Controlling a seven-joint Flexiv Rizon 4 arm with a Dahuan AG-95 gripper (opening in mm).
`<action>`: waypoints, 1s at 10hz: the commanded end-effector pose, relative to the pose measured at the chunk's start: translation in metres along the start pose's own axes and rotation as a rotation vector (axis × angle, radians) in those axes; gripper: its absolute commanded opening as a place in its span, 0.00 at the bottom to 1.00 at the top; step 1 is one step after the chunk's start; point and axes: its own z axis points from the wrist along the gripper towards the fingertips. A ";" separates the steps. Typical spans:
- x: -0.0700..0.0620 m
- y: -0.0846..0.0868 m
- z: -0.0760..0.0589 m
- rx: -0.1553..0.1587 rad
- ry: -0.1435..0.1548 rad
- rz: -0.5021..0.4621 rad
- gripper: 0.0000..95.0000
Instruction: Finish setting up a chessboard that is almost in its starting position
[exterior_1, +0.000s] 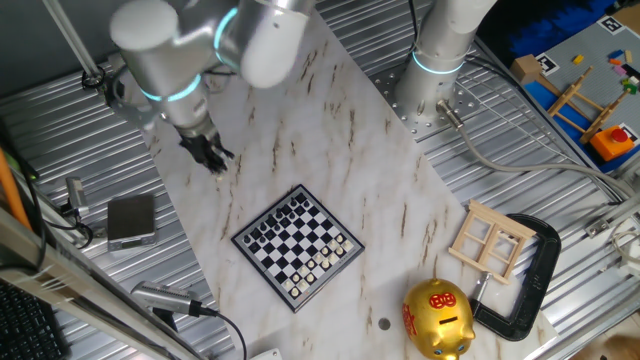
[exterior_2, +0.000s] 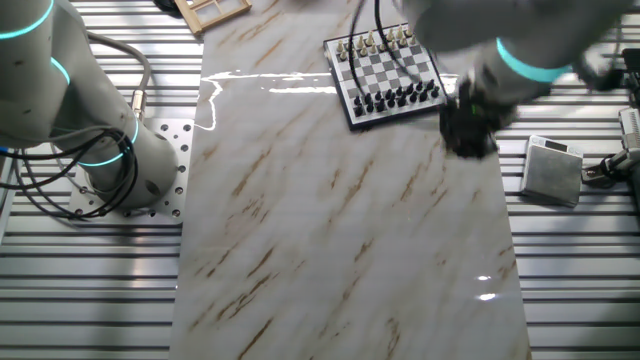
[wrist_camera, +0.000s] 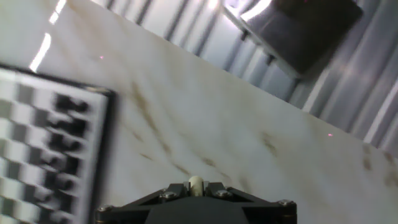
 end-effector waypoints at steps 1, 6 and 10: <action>-0.003 0.011 -0.003 0.004 0.002 0.003 0.00; -0.003 0.011 -0.003 -0.019 -0.011 -0.135 0.00; 0.001 0.029 -0.010 -0.049 -0.016 -0.129 0.00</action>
